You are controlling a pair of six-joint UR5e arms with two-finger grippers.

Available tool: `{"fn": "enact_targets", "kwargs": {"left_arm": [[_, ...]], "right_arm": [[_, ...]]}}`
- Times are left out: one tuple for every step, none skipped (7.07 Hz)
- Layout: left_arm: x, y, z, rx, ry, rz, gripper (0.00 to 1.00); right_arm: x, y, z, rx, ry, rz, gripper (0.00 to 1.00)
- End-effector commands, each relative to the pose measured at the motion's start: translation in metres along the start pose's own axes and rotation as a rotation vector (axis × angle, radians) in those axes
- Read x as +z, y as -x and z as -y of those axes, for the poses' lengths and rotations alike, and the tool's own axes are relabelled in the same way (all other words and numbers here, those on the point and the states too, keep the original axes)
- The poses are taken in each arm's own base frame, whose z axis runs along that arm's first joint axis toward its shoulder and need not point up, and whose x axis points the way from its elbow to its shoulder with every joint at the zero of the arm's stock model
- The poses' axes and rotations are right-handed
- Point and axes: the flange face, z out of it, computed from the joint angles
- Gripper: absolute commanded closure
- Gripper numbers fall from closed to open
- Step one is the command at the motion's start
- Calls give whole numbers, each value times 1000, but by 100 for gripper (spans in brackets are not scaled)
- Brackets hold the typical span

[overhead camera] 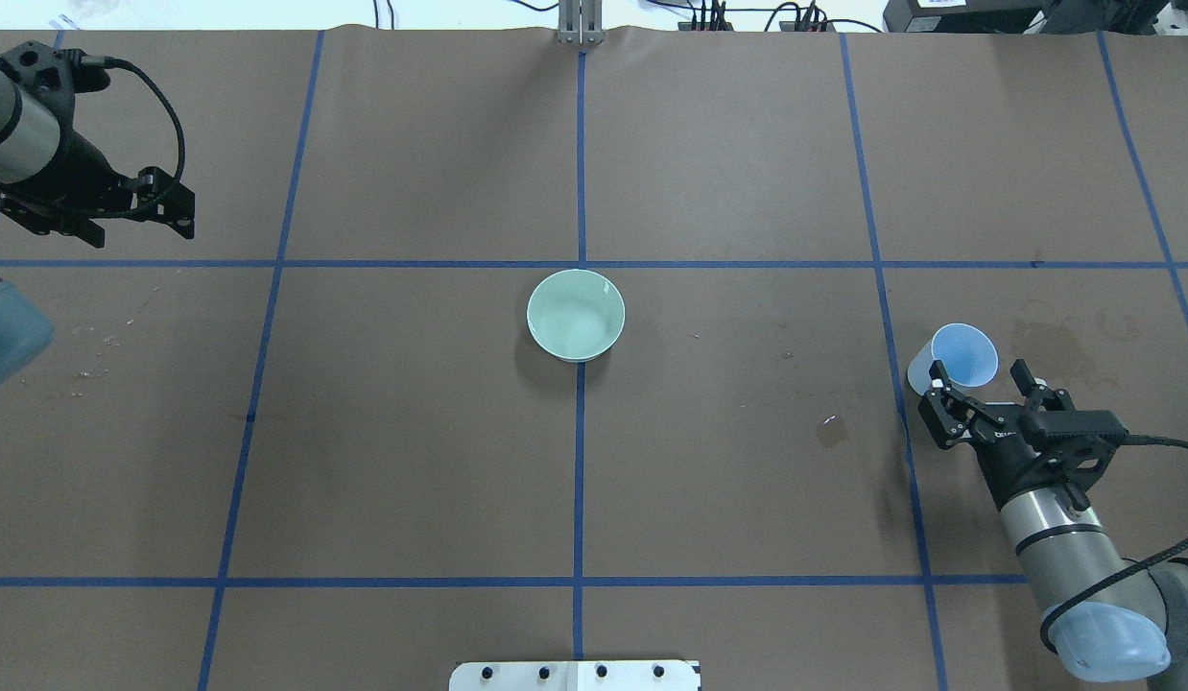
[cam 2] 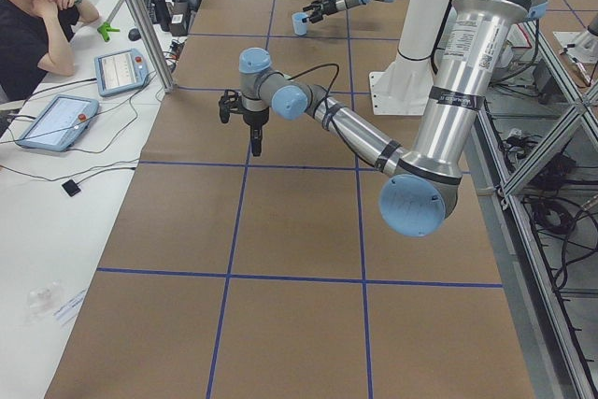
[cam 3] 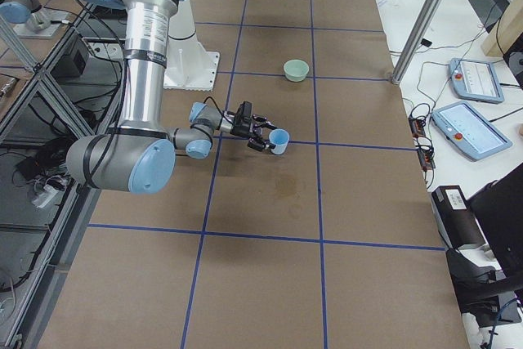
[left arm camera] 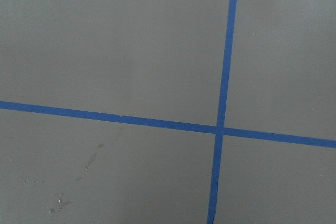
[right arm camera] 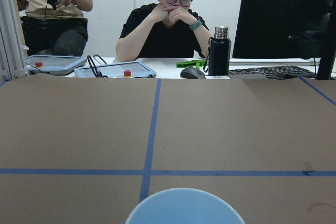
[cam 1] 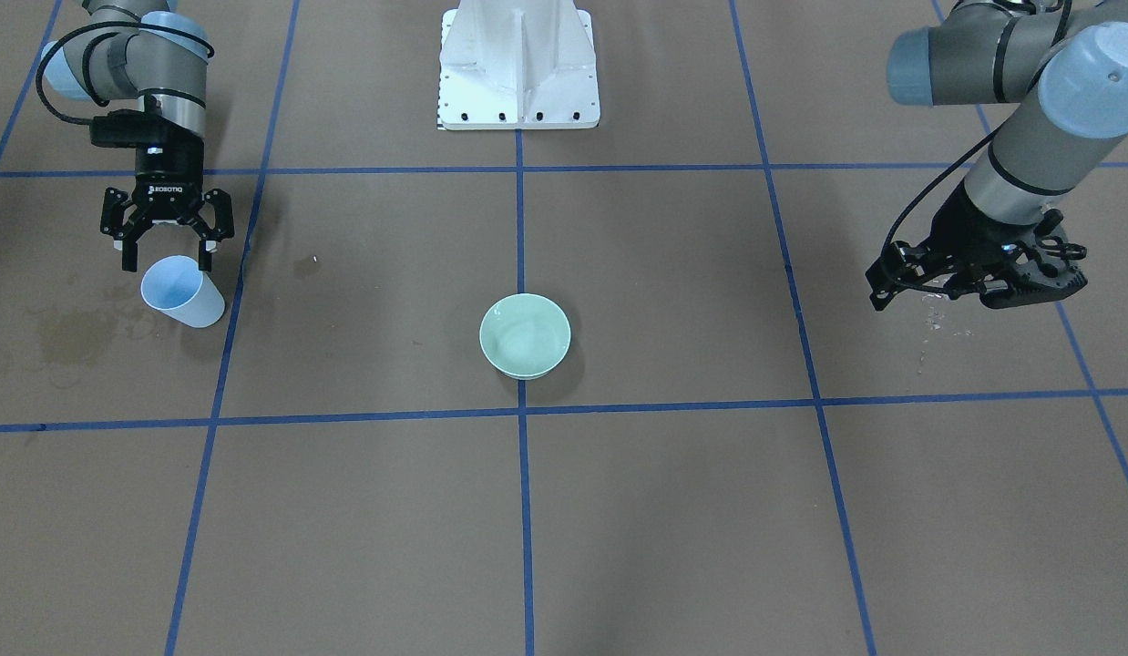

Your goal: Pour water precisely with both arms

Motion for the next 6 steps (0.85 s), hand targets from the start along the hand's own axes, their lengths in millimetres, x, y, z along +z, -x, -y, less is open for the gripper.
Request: {"fn": "enact_targets", "kwargs": {"left_arm": [[-7,-4,-2,6,-9,-11,0],[-8,-8,-3,-5,-12,-17,0],[-10,-14,-3,-26,-34,-51,0],[4,-43,-19,-50,-38,-126,0],[15,-83,-40,-82,-16,-191,0],[12,-126,-46,-124,4,-227,0]], "right_arm": [[-21,-1,21,13,9,28,0],[-33,0,45,9,36,48,0],[-43,-1,64,-3,63,64,0],[-46,0,77,-55,69,72,0],[-37,-6,91,-60,89,58,0],[-25,-15,112,-79,116,43,0]]}}
